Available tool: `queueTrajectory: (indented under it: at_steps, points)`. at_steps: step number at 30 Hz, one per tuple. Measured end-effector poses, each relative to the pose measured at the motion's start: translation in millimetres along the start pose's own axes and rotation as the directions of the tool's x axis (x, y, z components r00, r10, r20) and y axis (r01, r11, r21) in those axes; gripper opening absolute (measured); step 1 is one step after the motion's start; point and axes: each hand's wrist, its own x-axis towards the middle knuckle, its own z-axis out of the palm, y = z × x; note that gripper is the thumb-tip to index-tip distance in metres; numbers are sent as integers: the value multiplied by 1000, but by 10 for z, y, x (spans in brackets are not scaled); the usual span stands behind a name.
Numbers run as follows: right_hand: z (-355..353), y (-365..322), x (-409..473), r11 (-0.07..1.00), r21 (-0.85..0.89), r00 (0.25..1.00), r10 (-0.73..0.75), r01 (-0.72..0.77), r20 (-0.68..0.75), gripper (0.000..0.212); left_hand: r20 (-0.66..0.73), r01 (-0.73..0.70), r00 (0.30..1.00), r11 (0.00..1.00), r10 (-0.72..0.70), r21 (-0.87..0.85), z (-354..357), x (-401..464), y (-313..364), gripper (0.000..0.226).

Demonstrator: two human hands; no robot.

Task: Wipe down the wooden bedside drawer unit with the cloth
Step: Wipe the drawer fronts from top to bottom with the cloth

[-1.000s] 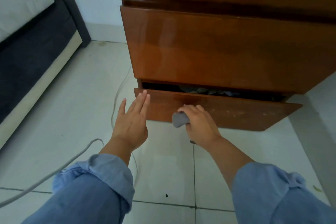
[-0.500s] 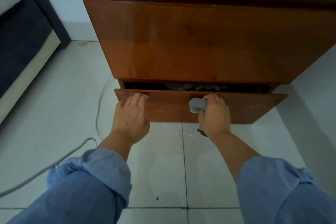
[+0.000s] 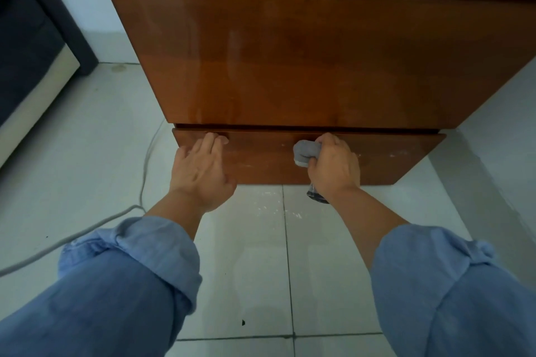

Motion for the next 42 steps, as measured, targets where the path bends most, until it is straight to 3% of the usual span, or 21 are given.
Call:
queueTrajectory:
  at_steps: [4,6,9,11,16,18,25,30,32,35,38,42]
  points:
    - [-4,33,-85,996,-13,996,-87,87,-23,27,4,-10,1000,1000,10,-7,42,-75,-9,65]
    - [30,-4,-181,966,9,965,-259,259,-32,36,4,7,1000,1000,-7,-16,91,-160,-37,62]
    - [162,-140,-254,808,-21,807,-586,588,75,51,38,58,998,998,-58,-11,180,-275,-135,58]
    - [260,-287,-201,679,-65,681,-723,732,115,53,32,80,996,997,-80,-9,211,-302,-210,62]
    - [408,-822,-50,384,-185,400,-915,904,53,38,-76,85,993,994,-90,-69,220,-266,-410,73]
    - [472,-995,16,321,-239,335,-942,916,19,33,-92,89,991,993,-96,-75,224,-258,-471,74]
    - [906,-976,221,213,-530,310,-945,821,101,44,-167,37,985,999,-43,-40,401,-250,-613,84]
    - [1089,-847,122,40,-618,348,-854,785,387,70,-200,64,978,998,-61,6,558,-209,-551,89]
    - [1145,-793,77,-11,-570,363,-761,821,538,63,-193,103,976,995,-97,18,598,-204,-497,94]
    - [1094,-633,-3,106,-506,443,-655,856,612,34,-143,182,973,983,-180,3,598,-202,-418,101]
    - [766,-456,-28,113,-433,343,-795,894,500,17,-41,228,973,973,-227,24,565,-204,-275,100]
    - [318,-488,-51,89,-348,256,-844,933,471,32,127,172,975,981,-182,89,458,-334,29,88]
